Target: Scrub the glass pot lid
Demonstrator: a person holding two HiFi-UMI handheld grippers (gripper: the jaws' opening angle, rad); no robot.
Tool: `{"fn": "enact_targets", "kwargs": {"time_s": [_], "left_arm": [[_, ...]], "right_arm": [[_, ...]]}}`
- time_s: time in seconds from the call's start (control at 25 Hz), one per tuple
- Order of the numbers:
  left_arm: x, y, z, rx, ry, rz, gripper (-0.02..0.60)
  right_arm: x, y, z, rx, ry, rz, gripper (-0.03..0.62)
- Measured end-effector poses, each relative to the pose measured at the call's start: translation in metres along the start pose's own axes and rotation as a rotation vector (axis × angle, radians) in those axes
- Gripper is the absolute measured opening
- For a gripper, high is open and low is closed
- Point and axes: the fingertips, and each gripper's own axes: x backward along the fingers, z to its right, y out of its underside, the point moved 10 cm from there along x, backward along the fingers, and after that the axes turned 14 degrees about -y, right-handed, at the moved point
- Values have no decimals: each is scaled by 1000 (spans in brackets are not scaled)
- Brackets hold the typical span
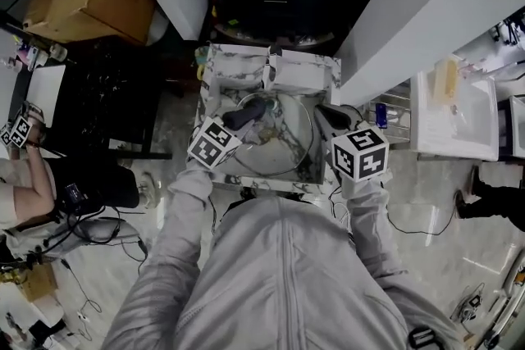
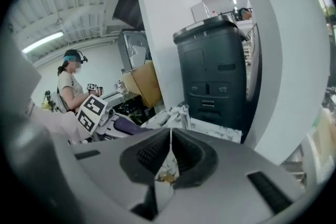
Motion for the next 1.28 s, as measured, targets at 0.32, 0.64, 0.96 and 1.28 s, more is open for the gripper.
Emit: {"fn": "enact_targets", "kwargs": {"time_s": [0.32,0.64,0.96,1.28], "left_arm": [[37,-70,-34,-24,-147,226,89],[97,-151,-37,-161,-261,446,89],[153,-189,-33,-215,-343,619,89],[186,-204,-26,-274,-415,702,89]], "right_arm": [[20,-60,-15,243,78,110,34],[55,-116,-36,371,120,262,34],[73,-142,-60,463,130,322,34],[74,-146,-73,516,131,321,32]]}}
